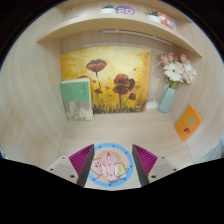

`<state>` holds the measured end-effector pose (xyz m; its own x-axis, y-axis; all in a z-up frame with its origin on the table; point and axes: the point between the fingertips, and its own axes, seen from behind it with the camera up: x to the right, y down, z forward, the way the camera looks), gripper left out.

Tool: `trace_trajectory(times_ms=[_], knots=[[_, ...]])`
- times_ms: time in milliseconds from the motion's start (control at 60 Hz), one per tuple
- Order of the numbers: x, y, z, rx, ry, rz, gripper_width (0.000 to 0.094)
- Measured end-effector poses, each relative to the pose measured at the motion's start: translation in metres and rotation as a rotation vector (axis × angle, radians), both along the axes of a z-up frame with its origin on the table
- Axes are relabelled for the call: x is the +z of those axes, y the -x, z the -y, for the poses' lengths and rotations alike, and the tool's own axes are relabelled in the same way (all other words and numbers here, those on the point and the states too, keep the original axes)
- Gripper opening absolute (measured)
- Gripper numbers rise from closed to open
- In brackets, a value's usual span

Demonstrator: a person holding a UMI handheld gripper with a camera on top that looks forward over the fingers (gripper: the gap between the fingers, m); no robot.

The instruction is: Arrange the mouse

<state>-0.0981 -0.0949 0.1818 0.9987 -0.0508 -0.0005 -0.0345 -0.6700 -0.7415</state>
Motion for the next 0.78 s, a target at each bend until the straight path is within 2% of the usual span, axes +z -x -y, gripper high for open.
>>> trace_trajectory(times_ms=[133, 250, 783], knots=[[0.043, -0.007, 0.017, 0.025, -0.070, 0.009, 0.0750], [0.060, -0.017, 0.039, 0.050, -0.103, 0.020, 0.0750], [0.043, -0.052, 0.138, 0.090, -0.103, -0.025, 0.0741]])
